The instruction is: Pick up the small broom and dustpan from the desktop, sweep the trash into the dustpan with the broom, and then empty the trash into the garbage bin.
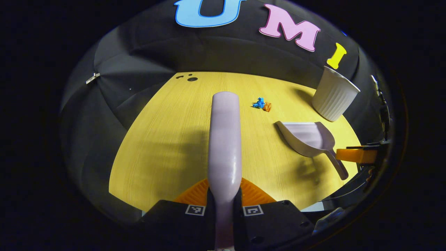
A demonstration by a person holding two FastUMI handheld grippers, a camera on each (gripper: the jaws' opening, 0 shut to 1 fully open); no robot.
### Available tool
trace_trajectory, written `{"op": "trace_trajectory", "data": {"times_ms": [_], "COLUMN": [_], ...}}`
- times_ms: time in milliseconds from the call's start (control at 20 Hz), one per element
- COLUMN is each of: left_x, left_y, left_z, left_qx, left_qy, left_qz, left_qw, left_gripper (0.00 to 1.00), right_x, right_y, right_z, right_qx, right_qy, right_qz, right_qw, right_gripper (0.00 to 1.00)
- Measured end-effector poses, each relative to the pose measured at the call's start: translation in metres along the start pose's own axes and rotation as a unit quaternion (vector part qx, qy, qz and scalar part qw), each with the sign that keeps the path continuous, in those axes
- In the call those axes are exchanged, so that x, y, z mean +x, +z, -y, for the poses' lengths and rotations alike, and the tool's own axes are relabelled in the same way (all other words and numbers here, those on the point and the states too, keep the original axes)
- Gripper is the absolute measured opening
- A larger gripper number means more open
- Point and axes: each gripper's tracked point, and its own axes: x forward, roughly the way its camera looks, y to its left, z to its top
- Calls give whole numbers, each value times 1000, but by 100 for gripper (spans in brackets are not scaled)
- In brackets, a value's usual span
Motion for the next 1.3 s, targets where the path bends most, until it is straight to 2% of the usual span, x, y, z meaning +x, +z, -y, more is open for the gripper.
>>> {"op": "trace_trajectory", "data": {"times_ms": [100,150,250,450,600,700,800,850,950,1100,1300], "left_x": [-6,-9,-12,-15,-16,-13,-10,-9,-4,9,34], "left_y": [-2,-3,-5,-7,-5,-4,-5,-5,-5,-3,19], "left_z": [3,3,4,3,9,8,6,6,6,5,3], "left_qx": [-5,-4,1,12,-17,-19,-14,-16,-20,-16,16], "left_qy": [-3,-1,3,16,10,12,17,18,17,14,5], "left_qz": [0,0,-2,-10,-19,-22,-28,-31,-38,-50,-63], "left_qw": [1000,1000,1000,1000,1000,1000,999,999,999,999,998], "left_gripper": [25,23,25,25,23,25,25,25,25,23,25], "right_x": [15,22,35,53,67,72,76,77,79,78,79], "right_y": [-8,-13,-23,-27,-27,-30,-26,-26,-24,-23,-21], "right_z": [0,2,12,15,11,10,10,10,12,11,11], "right_qx": [5,5,5,11,7,1,-8,-12,-15,-21,-24], "right_qy": [-3,-9,-30,-37,-34,-34,-34,-38,-38,-20,9], "right_qz": [-18,-27,-52,-74,-85,-94,-91,-93,-91,-97,-110], "right_qw": [1000,1000,998,996,996,995,995,995,995,995,994], "right_gripper": [100,100,99,99,99,87,63,68,43,39,36]}}
